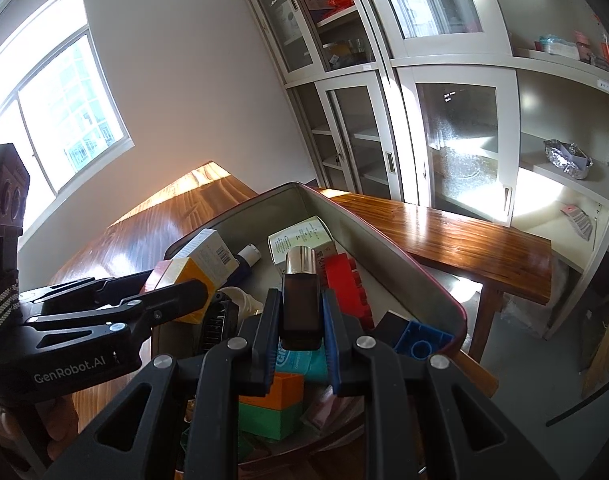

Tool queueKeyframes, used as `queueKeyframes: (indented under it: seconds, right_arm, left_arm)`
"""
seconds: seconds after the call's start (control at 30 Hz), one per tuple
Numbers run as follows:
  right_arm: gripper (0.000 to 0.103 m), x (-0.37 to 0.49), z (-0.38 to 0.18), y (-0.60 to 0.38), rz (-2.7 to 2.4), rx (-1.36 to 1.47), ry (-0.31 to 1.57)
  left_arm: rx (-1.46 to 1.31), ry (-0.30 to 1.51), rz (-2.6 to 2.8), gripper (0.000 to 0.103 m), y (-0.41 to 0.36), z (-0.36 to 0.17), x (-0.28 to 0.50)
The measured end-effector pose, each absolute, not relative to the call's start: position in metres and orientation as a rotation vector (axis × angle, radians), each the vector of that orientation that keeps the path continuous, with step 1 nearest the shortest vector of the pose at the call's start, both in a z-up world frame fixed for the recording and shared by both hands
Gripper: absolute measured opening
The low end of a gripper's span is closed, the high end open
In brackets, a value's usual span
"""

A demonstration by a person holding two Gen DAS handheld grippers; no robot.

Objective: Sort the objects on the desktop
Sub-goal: 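Open both grippers to release the block and bottle into the tin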

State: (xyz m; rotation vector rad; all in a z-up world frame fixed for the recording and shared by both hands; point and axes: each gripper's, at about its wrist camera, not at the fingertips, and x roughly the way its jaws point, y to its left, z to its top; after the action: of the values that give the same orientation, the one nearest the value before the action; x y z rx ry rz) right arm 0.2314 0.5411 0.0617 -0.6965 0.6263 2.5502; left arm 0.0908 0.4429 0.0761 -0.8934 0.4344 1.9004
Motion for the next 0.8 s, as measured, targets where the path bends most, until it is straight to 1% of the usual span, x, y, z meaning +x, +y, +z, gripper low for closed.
queueKeyframes:
  seconds: [0.1,0.3,0.5,0.63,0.7,0.73,0.77,0.8]
  right_arm:
    - [0.023,0.231,0.062,0.541,2.553,-0.695,0.629]
    - [0.023,0.225,0.063,0.536,2.567,-0.709,0.63]
    - [0.023,0.216,0.063,0.525,2.594,-0.742,0.617]
    - [0.024,0.217,0.062,0.523,2.591,-0.754,0.646]
    - [0.038,0.221,0.064,0.523,2.579,-0.74,0.66]
    - [0.054,0.224,0.065,0.523,2.573,-0.727,0.666]
    - [0.075,0.228,0.067,0.523,2.568,-0.708,0.667]
    - [0.08,0.233,0.069,0.522,2.563,-0.684,0.659]
  left_arm:
    - [-0.912,0.405,1.91,0.052,0.439,0.076,0.086]
    - [-0.884,0.365,1.947,0.058,0.426,0.085,0.083]
    - [-0.824,0.397,2.037,0.058,0.41,0.091,0.086]
    - [-0.806,0.424,2.079,0.058,0.402,0.092,0.088]
    - [-0.801,0.421,2.084,0.058,0.398,0.094,0.089]
    - [-0.795,0.42,2.085,0.058,0.395,0.094,0.091]
    - [-0.787,0.422,2.087,0.058,0.393,0.095,0.093]
    - [-0.775,0.426,2.09,0.058,0.391,0.096,0.096]
